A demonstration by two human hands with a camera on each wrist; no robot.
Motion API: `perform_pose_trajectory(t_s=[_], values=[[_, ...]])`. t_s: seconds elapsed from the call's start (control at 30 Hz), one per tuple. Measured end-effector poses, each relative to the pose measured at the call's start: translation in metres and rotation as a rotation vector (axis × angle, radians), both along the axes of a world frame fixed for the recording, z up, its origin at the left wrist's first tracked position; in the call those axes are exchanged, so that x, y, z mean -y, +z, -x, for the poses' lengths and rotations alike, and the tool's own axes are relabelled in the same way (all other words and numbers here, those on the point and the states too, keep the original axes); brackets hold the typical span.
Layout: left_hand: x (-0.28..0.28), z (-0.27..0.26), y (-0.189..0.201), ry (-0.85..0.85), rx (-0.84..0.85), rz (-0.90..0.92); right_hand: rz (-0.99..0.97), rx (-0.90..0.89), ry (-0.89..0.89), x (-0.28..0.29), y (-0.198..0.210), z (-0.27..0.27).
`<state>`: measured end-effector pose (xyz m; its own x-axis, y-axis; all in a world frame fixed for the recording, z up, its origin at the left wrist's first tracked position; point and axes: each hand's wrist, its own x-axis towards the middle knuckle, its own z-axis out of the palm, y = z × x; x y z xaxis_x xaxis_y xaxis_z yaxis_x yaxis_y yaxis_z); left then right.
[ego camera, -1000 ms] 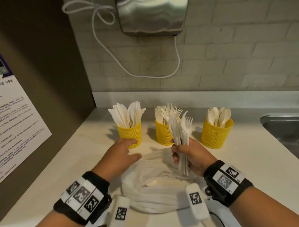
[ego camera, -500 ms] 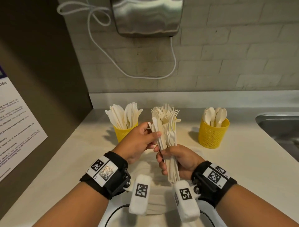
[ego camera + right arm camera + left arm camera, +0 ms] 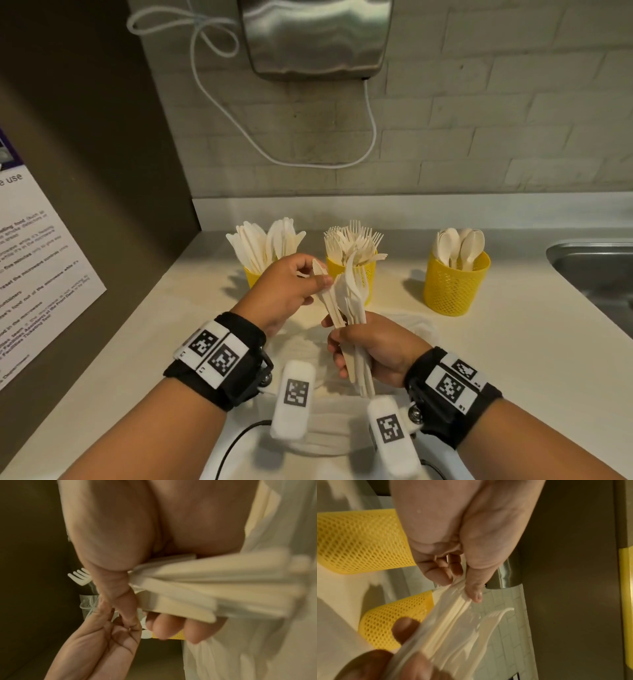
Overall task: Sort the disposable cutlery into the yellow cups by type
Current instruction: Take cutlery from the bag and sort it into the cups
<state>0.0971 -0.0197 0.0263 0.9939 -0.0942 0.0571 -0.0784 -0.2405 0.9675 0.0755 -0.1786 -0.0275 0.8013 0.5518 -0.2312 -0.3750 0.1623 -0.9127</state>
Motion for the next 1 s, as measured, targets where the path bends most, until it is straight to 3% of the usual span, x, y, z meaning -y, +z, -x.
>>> perform_pose_trajectory(t_s=[0.17,0.3,0.43,0.53,0.6,0.83,0.93,1.0], values=[[-0.011,-0.007,0.012,-0.004,-0.003,-0.001,0.011,-0.004,-0.03,0.001,-0.001,-0.002],[-0.027,-0.012,0.031,0.041,0.019,0.195,0.037,-0.024,-0.06,0.003,-0.007,-0.004],[-0.06,-0.017,0.067,0.283,0.295,0.281,-0.01,-0.049,-0.161,0.008,-0.009,-0.005],[-0.084,-0.02,0.088,0.499,0.549,0.08,-0.064,-0.05,-0.213,0.012,-0.009,-0.008],[-0.089,-0.026,0.087,0.549,0.596,-0.158,-0.094,-0.054,-0.218,0.012,-0.007,-0.009],[-0.065,-0.055,0.014,0.347,0.321,-0.743,-0.102,-0.058,-0.198,0.011,-0.005,-0.007],[-0.052,-0.042,0.014,0.446,0.49,-0.669,-0.091,-0.052,-0.182,0.013,-0.005,-0.007],[-0.032,-0.026,0.02,0.339,0.464,-0.499,-0.087,-0.051,-0.162,0.014,-0.004,-0.007]])
